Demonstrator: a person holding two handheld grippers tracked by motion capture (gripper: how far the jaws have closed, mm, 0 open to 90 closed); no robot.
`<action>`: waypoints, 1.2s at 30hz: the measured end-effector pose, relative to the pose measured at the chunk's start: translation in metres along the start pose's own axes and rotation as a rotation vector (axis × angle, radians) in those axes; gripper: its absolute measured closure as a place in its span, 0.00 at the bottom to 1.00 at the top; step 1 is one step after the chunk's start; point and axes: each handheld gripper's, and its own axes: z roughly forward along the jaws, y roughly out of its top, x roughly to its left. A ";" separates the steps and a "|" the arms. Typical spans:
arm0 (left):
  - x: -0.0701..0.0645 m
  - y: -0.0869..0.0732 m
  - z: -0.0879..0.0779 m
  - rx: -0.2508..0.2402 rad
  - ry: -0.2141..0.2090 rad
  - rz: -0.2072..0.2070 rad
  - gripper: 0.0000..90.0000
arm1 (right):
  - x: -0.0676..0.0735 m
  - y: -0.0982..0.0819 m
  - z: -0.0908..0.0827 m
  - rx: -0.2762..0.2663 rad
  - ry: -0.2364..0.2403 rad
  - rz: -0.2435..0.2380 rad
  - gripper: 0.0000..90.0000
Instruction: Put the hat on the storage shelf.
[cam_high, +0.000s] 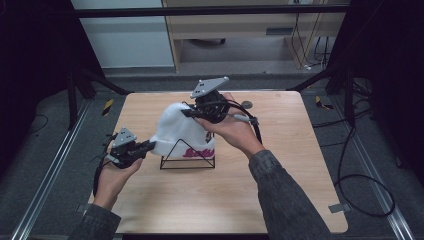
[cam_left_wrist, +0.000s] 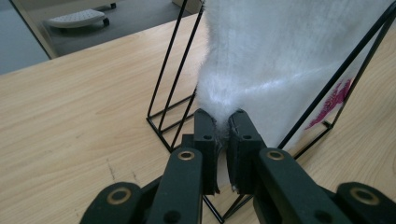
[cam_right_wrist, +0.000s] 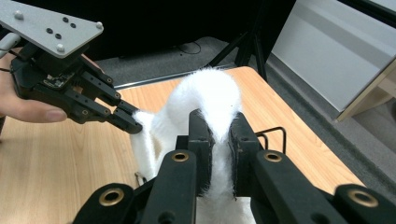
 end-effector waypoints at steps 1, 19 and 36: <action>0.000 -0.003 0.001 0.002 0.000 -0.005 0.92 | 0.002 -0.001 0.001 0.002 0.007 -0.002 0.92; 0.003 -0.029 0.014 0.069 -0.004 -0.011 0.93 | 0.015 -0.010 0.023 0.097 0.029 -0.009 0.91; 0.004 -0.040 0.019 0.097 -0.004 -0.020 0.93 | 0.020 -0.019 0.033 0.133 0.034 -0.003 0.90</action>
